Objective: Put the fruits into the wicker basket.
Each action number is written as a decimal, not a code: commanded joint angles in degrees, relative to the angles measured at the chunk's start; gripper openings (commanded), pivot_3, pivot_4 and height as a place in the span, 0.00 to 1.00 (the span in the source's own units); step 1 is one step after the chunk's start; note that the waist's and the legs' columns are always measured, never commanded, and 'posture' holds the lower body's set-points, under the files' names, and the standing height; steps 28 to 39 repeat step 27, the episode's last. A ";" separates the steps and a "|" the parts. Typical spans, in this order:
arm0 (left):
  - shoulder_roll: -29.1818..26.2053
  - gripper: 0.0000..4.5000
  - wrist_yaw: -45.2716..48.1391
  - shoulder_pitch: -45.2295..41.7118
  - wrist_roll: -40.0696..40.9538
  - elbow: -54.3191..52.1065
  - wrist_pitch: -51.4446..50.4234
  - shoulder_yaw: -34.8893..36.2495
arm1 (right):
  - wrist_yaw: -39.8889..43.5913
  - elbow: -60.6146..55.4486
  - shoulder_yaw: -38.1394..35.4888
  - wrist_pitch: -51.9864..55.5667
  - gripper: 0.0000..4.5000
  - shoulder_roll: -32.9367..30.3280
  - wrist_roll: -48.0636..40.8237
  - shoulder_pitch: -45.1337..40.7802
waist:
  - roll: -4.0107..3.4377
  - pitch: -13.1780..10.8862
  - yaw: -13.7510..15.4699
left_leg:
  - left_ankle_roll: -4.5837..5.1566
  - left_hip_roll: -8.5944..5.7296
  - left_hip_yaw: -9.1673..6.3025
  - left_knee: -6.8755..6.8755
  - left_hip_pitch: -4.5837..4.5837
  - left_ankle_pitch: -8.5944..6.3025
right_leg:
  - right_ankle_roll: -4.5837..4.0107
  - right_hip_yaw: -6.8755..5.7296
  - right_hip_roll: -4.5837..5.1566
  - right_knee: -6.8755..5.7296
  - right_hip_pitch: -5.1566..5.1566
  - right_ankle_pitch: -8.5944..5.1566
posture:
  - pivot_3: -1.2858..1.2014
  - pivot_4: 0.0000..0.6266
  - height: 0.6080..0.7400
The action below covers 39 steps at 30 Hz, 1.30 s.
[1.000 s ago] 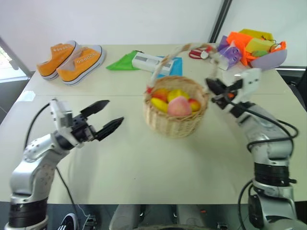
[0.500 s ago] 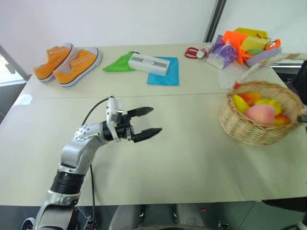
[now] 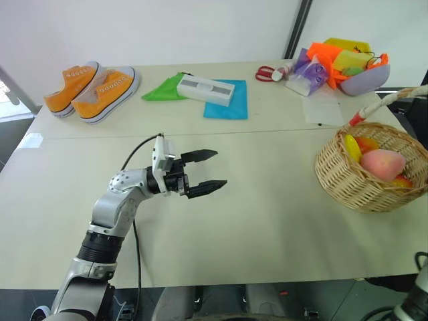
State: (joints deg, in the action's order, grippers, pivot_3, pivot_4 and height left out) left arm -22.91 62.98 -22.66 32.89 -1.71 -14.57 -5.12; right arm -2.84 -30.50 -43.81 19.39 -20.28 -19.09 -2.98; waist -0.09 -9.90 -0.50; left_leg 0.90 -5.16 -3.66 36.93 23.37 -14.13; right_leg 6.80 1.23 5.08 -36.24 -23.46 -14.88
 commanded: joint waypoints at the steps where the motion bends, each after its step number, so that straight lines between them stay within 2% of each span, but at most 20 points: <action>1: -0.11 1.00 -0.84 0.78 -0.09 -1.65 0.73 1.81 | -3.78 -8.91 5.13 -4.25 0.99 3.45 8.33 3.97 | 0.00 0.00 0.00 | 0.00 0.00 0.00 0.00 0.00 0.00 | 0.00 0.00 0.00 0.00 0.00 0.00 | 0.52 0.24 1.00; 4: -0.33 1.00 -1.67 1.56 -0.07 -2.38 0.51 2.14 | -3.93 -12.34 9.20 -7.59 0.99 4.54 14.26 7.25 | -0.01 0.01 -0.01 | -0.01 -0.01 0.00 0.00 0.00 0.00 | 0.00 0.00 -0.01 0.00 -0.01 0.00 | 0.52 0.24 1.00; 7: -0.28 1.00 -4.01 1.69 -0.46 -1.89 0.38 3.34 | 1.63 -12.81 16.13 -12.23 0.99 1.53 17.10 8.05 | -0.01 0.00 -0.26 | -0.01 -0.04 0.02 0.05 -0.01 0.00 | -0.01 0.03 -0.01 0.00 0.00 0.00 | 0.52 0.24 1.00; 11: -0.57 1.00 -9.58 0.95 -2.32 1.83 1.53 7.35 | 16.08 -10.17 28.53 -8.68 0.99 1.05 2.55 7.91 | 0.02 0.02 -0.41 | -0.03 0.07 0.02 0.02 -0.15 0.01 | -0.01 0.02 -0.10 0.00 0.12 0.00 | 0.52 0.24 1.00; 14: -2.02 1.00 -13.79 1.54 -4.62 4.39 2.54 10.56 | 26.80 -8.52 32.78 -2.82 0.99 -2.16 -7.66 8.99 | 0.05 0.00 -0.18 | -0.01 0.07 0.01 0.02 -0.14 0.01 | -0.01 0.01 -0.09 -0.01 0.12 0.00 | 0.52 0.24 1.00; 17: -3.87 1.00 -18.01 4.45 -8.15 6.67 5.38 13.59 | 36.51 -4.92 35.35 -0.70 0.99 -8.74 -9.87 8.83 | 0.09 -0.02 -0.08 | 0.07 0.02 0.01 0.06 -0.08 -0.04 | 0.00 0.01 -0.04 0.09 0.12 0.00 | 0.52 0.24 1.00; 21: -4.77 1.00 -21.61 5.76 -9.36 10.08 9.16 18.44 | 43.69 0.02 36.96 -0.49 0.99 -13.97 -10.27 6.56 | 0.16 -0.04 0.16 | 0.07 0.02 0.01 0.06 -0.06 -0.05 | -0.01 -0.01 -0.01 0.10 0.11 0.00 | 0.52 0.24 1.00; 23: -5.29 1.00 -23.32 6.26 -9.78 11.17 10.77 20.58 | 45.99 3.38 38.47 -1.47 0.99 -15.30 -8.54 4.74 | 0.21 -0.02 0.19 | 0.05 0.03 0.00 0.07 -0.06 -0.05 | -0.01 -0.02 0.00 0.09 0.10 0.00 | 0.52 0.24 1.00; 27: -5.81 1.00 -28.11 8.76 -10.48 10.18 9.50 23.53 | 47.57 8.52 41.40 -3.75 0.99 -13.40 -6.92 -0.45 | 0.27 0.00 -0.13 | 0.05 0.03 0.00 0.04 -0.05 -0.06 | 0.00 0.00 0.01 0.09 0.07 0.01 | 0.52 0.24 1.00; 39: -5.81 1.00 -28.11 8.76 -10.48 10.18 9.50 23.53 | 47.57 8.52 41.40 -3.75 0.99 -13.40 -6.92 -0.45 | 0.27 0.00 -0.13 | 0.05 0.03 0.00 0.04 -0.05 -0.06 | 0.00 0.00 0.01 0.09 0.07 0.01 | 0.52 0.24 1.00</action>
